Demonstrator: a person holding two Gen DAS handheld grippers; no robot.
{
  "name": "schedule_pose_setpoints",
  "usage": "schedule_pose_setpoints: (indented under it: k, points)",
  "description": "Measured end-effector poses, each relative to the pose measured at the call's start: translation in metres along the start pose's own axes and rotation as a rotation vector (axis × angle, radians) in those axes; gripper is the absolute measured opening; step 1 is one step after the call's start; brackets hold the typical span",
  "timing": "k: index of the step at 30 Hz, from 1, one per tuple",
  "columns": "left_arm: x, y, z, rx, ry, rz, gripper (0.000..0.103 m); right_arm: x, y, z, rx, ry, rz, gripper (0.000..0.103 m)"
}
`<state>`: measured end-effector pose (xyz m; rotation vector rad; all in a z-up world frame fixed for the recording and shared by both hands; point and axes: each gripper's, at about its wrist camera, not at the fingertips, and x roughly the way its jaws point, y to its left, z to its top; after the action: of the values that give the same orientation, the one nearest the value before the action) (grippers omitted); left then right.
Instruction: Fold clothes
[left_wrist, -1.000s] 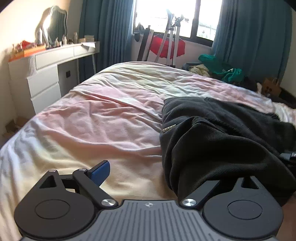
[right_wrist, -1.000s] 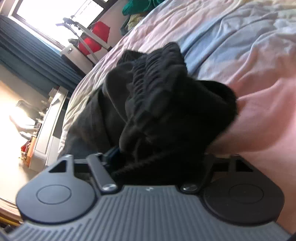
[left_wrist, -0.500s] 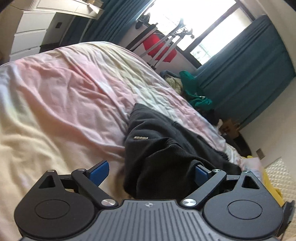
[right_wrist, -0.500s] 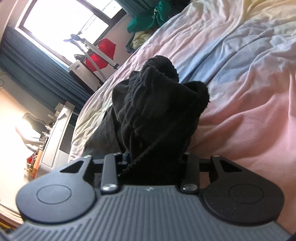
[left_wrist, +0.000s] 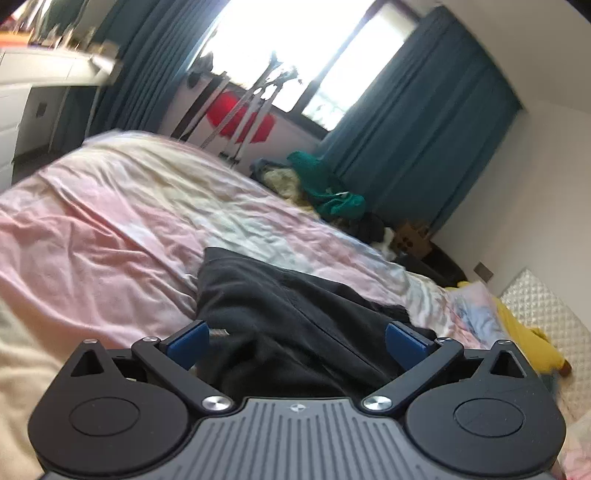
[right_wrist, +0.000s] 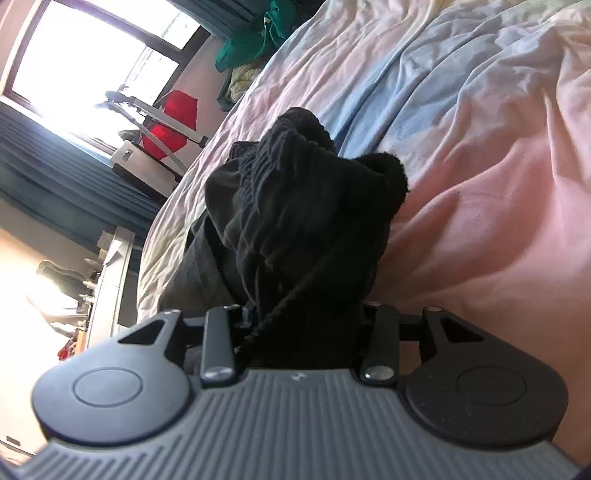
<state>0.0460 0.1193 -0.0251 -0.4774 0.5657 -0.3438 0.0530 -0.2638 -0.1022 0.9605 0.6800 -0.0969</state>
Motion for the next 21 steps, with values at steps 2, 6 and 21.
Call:
schedule_pose_setpoints:
  k: [2,6,21]
  points:
    - [0.031,0.017,0.011,-0.074,0.063,0.063,0.102,0.001,-0.001,0.000,0.001,0.000,-0.002,0.043]
    - [0.076,0.060,0.005,-0.285,0.201,0.046,0.099,0.002,-0.004,0.001,-0.007,-0.001,0.002,0.044]
    - [0.090,0.039,-0.017,-0.130,0.246,0.019,0.064,0.010,-0.001,0.003,-0.045,0.002,-0.009,0.044]
